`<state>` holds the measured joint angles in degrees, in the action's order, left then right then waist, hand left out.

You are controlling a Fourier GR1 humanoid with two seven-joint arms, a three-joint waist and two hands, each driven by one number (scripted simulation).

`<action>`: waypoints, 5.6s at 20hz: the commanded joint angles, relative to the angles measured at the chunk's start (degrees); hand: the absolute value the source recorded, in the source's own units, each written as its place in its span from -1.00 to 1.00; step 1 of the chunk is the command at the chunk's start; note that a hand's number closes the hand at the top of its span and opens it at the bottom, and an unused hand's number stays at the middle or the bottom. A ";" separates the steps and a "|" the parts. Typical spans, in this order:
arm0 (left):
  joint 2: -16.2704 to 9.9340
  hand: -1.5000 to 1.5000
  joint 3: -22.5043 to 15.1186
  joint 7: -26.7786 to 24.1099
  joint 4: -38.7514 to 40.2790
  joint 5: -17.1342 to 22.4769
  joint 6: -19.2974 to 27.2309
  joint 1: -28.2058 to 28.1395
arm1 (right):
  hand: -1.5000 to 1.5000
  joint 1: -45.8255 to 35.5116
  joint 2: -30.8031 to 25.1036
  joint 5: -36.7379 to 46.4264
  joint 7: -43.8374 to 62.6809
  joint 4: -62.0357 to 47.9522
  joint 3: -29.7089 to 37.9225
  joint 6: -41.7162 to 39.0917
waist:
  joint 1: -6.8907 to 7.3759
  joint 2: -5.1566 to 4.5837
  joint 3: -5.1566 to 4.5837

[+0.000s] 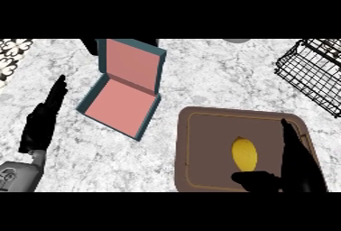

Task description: Pick the lemon from the tray and place it in the tiered basket

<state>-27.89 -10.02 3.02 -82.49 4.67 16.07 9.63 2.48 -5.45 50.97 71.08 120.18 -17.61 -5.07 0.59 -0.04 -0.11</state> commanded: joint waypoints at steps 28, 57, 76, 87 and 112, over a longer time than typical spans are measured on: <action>2.36 0.00 4.29 -2.32 3.95 -2.84 -3.14 0.11 | -1.00 -0.36 5.42 8.78 8.70 -10.43 -2.04 -2.53 | -0.89 -0.03 0.07; 8.13 0.00 5.56 -1.12 2.60 -8.69 -3.36 -0.33 | 1.00 -7.30 5.39 0.13 4.69 -23.35 -5.70 6.09 | -0.56 0.07 0.10; 8.84 0.00 3.21 -0.14 0.74 -8.88 -6.01 3.65 | 1.00 -60.33 -5.42 20.77 -4.09 -62.02 25.06 22.93 | 6.00 -2.00 -0.02; 8.06 0.00 5.79 -1.64 3.80 -8.94 -5.93 2.50 | 1.00 -78.31 -13.09 32.55 -4.20 -82.81 29.11 19.18 | 2.53 -0.97 0.01; 8.16 0.00 7.12 1.82 0.03 -10.07 -7.14 2.15 | 1.00 -79.51 -33.00 36.99 -19.05 -108.34 30.63 19.56 | 1.90 -1.01 0.16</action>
<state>-19.58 -3.06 3.75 -82.37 -4.88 9.14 11.05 -77.65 -35.80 87.60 53.60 13.41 13.00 15.02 2.67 -1.07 0.02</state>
